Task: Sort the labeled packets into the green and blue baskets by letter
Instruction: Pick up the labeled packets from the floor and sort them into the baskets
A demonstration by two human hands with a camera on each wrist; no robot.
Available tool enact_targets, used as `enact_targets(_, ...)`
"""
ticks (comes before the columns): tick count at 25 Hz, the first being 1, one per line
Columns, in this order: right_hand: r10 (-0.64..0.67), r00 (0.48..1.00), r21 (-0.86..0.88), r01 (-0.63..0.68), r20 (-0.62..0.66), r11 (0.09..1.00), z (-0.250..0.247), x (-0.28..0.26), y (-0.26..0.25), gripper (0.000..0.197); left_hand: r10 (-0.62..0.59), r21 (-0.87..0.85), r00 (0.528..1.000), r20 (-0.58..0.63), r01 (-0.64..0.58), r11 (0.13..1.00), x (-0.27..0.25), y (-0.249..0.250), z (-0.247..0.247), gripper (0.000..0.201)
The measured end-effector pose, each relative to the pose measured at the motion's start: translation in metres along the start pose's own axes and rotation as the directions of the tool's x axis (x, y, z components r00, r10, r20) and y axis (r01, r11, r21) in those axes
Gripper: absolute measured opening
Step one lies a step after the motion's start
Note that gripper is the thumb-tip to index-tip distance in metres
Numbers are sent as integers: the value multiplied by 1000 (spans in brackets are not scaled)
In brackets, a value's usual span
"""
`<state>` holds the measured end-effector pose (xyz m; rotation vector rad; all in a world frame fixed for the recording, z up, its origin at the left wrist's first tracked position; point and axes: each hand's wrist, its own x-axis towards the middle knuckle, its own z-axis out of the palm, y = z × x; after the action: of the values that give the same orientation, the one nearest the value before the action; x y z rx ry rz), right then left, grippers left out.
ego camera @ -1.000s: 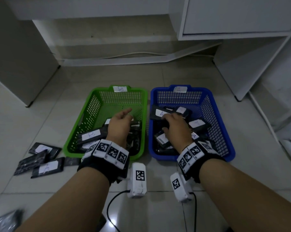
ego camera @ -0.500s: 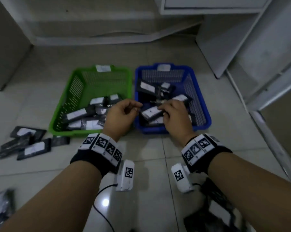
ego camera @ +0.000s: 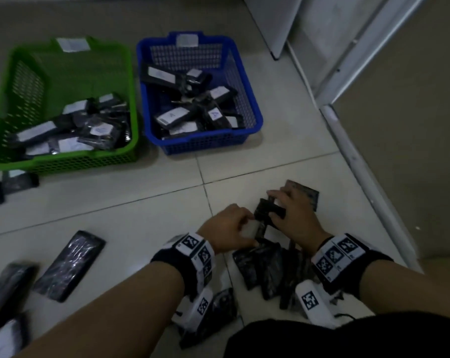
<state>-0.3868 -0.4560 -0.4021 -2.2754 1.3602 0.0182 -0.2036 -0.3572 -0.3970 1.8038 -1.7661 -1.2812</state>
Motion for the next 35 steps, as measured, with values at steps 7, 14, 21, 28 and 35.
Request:
enact_targets(7, -28, 996, -119, 38, 85, 992, -4, 0, 12, 66, -310, -9, 932, -191, 314, 949, 18, 27, 51, 49)
enact_targets(14, 23, 995, 366, -56, 96, 929, -7, 35, -20, 33, -358, -518, 930, -83, 267, 813, 8, -2, -21, 29)
enact_targets(21, -52, 979, 610, -79, 195, 789, 21, 68, -106, 25, -578, -932, 804, -142, 88, 352, -46, -53, -76, 16)
enact_targets(28, -179, 967, 432, 87, 179, 898, 24, 88, -156, 16, -607, -968, 759, -238, -134, 212, -82, -75, -95, 10)
enact_targets(35, -332, 943, 723, 250, -29, 644, 9, 74, -195, 47, -609, -935, 710, -354, -286, 209, -113, -84, -119, 22)
